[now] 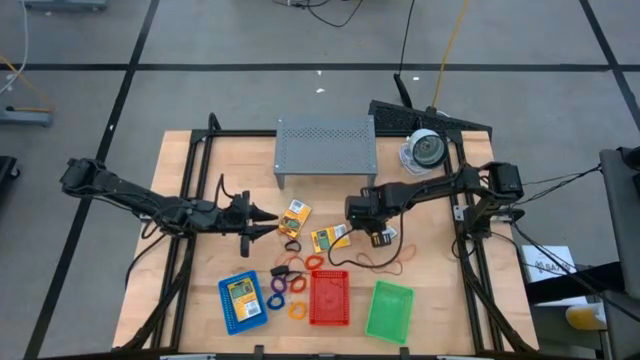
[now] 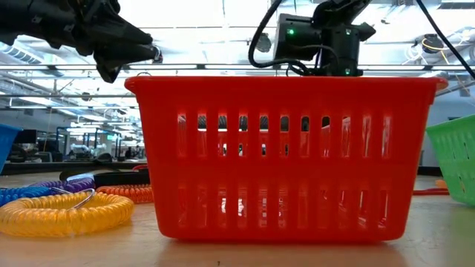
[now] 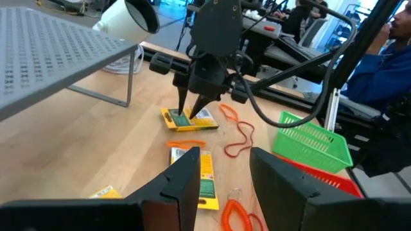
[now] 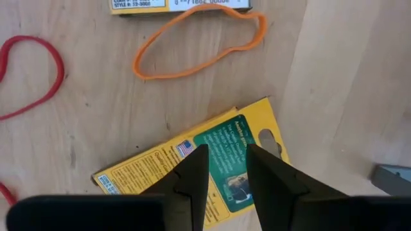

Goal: Pick & Place Office Desk Supplies
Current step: Put the crayon box into the blue bin

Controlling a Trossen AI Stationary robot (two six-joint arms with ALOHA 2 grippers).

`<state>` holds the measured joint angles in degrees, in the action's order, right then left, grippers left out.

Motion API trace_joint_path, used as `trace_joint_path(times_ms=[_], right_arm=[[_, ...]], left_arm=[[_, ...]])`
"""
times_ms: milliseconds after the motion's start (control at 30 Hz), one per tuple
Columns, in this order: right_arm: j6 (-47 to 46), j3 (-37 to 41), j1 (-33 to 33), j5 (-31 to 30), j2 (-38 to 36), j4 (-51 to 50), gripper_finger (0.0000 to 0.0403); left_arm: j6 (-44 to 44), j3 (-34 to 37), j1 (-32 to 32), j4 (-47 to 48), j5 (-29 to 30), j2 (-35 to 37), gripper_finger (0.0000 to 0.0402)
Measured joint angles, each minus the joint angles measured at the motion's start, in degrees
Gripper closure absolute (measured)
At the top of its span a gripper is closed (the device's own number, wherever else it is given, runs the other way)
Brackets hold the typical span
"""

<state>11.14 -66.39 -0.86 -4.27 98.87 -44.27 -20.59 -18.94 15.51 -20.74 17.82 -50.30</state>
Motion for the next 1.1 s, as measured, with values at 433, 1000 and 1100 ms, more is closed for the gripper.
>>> trace_joint_path(times_ms=[433,1000,1100], right_arm=[[-0.3,5.4,0.0,6.4,-0.2,1.6,0.0310],[-5.9,5.6,6.4,15.2,-0.1,0.3,0.0310],[-6.3,5.6,7.7,14.7,-0.1,0.0,0.0310]], left_arm=[[-1.4,0.0,0.0,0.9,0.0,0.0,0.0259],[-1.3,0.0,0.0,1.2,0.0,0.0,0.0259],[-1.3,0.0,0.0,1.2,0.0,0.0,0.0259]])
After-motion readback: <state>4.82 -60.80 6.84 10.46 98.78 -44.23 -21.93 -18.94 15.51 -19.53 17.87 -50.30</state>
